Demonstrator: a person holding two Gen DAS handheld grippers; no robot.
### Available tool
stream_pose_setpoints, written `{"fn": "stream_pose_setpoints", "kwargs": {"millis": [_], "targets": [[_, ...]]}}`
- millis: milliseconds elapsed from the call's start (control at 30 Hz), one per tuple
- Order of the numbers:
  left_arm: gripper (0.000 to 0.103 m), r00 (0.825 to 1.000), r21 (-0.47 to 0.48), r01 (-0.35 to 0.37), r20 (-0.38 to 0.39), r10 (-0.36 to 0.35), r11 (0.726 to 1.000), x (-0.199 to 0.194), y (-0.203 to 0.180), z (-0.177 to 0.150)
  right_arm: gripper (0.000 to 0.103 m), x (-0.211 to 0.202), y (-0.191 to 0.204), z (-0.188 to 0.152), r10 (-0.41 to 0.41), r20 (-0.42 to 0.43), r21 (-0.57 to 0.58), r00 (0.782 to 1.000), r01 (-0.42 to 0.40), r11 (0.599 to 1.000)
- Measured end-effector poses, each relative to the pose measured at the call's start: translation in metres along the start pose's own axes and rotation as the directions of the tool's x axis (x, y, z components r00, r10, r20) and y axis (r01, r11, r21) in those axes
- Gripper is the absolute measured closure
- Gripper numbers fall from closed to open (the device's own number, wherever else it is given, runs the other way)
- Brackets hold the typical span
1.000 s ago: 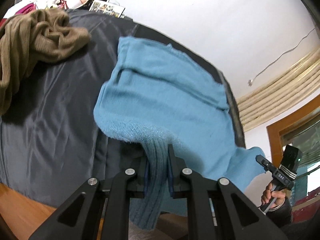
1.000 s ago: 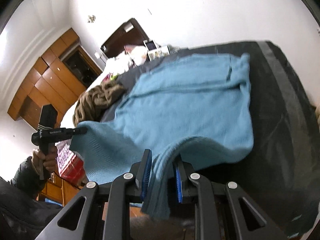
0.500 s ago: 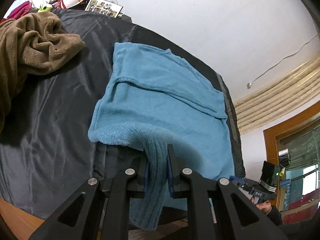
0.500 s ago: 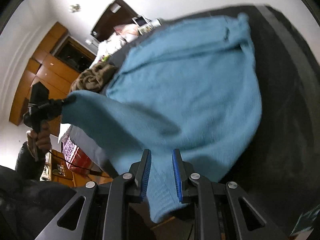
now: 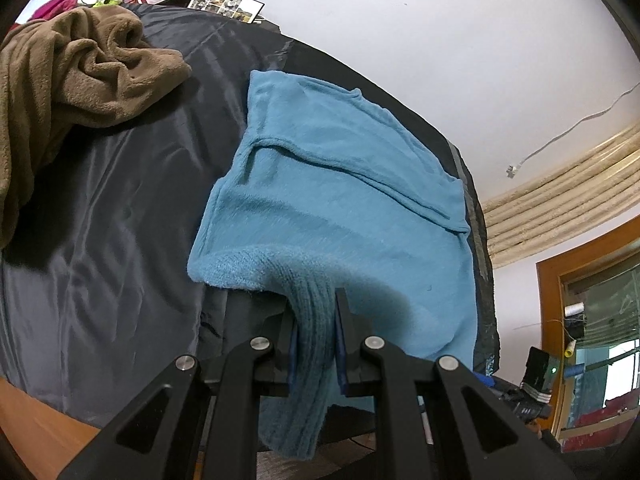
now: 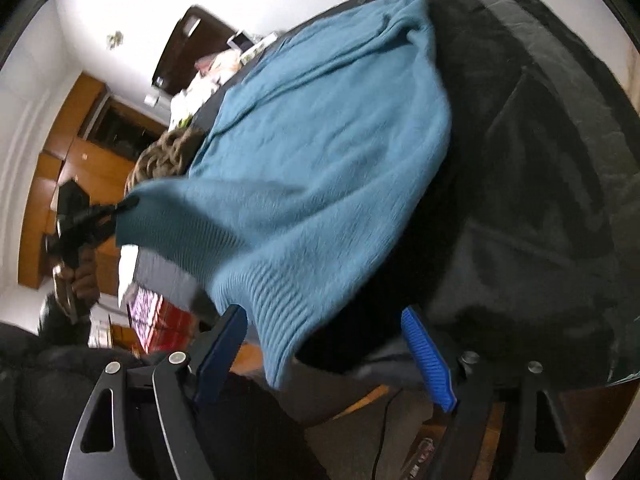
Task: Fold clothes
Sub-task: 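Hold the hem with both grippers and fold it over toward the collar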
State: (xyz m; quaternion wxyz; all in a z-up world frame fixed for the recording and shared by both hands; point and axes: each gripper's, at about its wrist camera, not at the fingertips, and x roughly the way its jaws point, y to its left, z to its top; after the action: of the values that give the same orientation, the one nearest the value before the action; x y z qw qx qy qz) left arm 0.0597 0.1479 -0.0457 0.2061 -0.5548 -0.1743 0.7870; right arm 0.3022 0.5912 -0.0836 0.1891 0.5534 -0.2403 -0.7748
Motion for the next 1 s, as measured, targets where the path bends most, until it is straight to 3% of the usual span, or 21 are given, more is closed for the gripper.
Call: {"fn": "stream_pose_setpoints", "kwargs": {"millis": [133,233,300,467,600,733,867,1000], "targets": [[0.086,1.000,0.000,-0.011,-0.001,0.011,1.000,-0.001,0.000,-0.004,0.024,0.028,0.023,0.000,0.023,-0.038,-0.069,0.999,-0.026,0.997],[0.086,1.000,0.000,-0.019,-0.001,0.019,1.000,-0.002,0.000,-0.007,0.044,0.048,0.037,0.004,0.021,-0.060,-0.116,0.998,-0.028,0.993],[0.086,1.000,-0.002,-0.023,-0.001,0.023,1.000,-0.002,0.001,-0.009,0.063,0.057,0.040,0.007,0.014,-0.059,-0.123,0.998,-0.021,0.992],[0.086,1.000,-0.022,-0.024,0.006,0.024,0.999,-0.005,0.006,-0.013,0.090,0.052,0.042,0.014,0.040,-0.020,-0.107,0.999,-0.042,0.993],[0.086,1.000,-0.033,-0.014,0.021,0.015,0.999,-0.008,0.006,-0.011,0.092,0.018,0.054,0.028,0.139,0.067,-0.145,0.988,-0.129,0.981],[0.086,0.999,-0.043,0.010,0.050,-0.008,0.999,-0.014,0.002,-0.001,0.092,-0.022,0.060,0.052,0.196,0.185,-0.176,0.963,-0.163,0.971],[0.086,0.995,-0.056,0.055,0.091,-0.050,0.997,-0.023,-0.004,0.017,0.092,-0.039,0.070,0.072,0.158,0.265,-0.215,0.951,-0.101,0.971],[0.086,0.988,-0.067,0.099,0.124,-0.090,0.993,-0.027,-0.011,0.037,0.092,-0.050,0.088,0.088,0.039,0.356,-0.271,0.934,0.063,0.961]]}}
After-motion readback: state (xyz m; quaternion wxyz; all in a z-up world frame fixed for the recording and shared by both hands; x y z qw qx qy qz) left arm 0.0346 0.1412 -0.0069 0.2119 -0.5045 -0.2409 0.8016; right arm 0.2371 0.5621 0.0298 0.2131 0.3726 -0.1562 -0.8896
